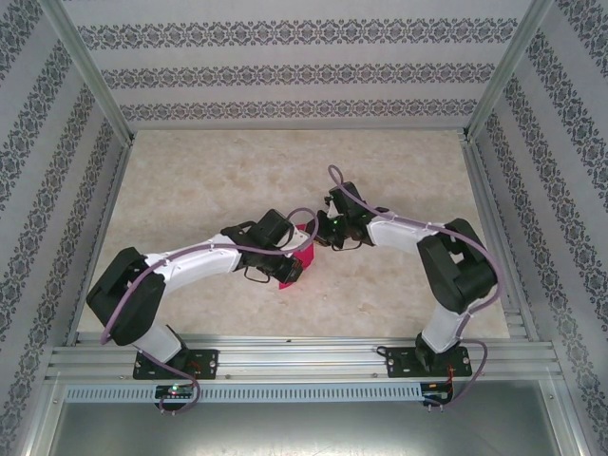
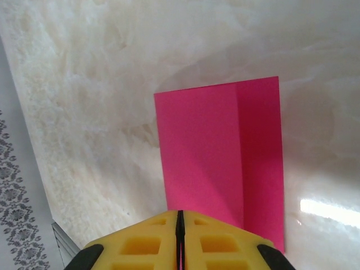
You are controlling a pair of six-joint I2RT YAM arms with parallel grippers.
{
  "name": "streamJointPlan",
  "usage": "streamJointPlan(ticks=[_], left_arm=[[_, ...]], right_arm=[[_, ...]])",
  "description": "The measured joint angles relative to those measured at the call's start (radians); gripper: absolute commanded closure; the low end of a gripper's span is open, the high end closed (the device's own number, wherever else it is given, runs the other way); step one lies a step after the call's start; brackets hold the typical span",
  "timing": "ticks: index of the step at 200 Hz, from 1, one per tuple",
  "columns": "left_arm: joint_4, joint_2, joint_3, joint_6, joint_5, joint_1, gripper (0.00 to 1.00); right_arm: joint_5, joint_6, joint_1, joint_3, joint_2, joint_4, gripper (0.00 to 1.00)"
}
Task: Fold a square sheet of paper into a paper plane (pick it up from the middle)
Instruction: Third fold the triangle at the center of the table.
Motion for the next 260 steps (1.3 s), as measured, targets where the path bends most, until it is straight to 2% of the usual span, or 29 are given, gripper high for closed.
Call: streamJointPlan(ticks=[88, 171, 260], left_arm=[[-0.008, 0.047, 0.004, -0.005, 0.025, 0.026, 0.96], [-0.056, 0.120, 0.078, -0.013, -0.036, 0.060, 0.94], [-0.072, 0.142, 0.084, -0.027, -0.100, 0.090, 0.93]], right_arm=[[-0.026, -0.105, 0.002, 0.086, 0.169, -0.087, 0.89], [-0.025, -0.177, 0.002, 0.124, 0.185, -0.132, 0.88], [-0.024, -0.181, 0.008, 0.126, 0.185, -0.137, 0.88]])
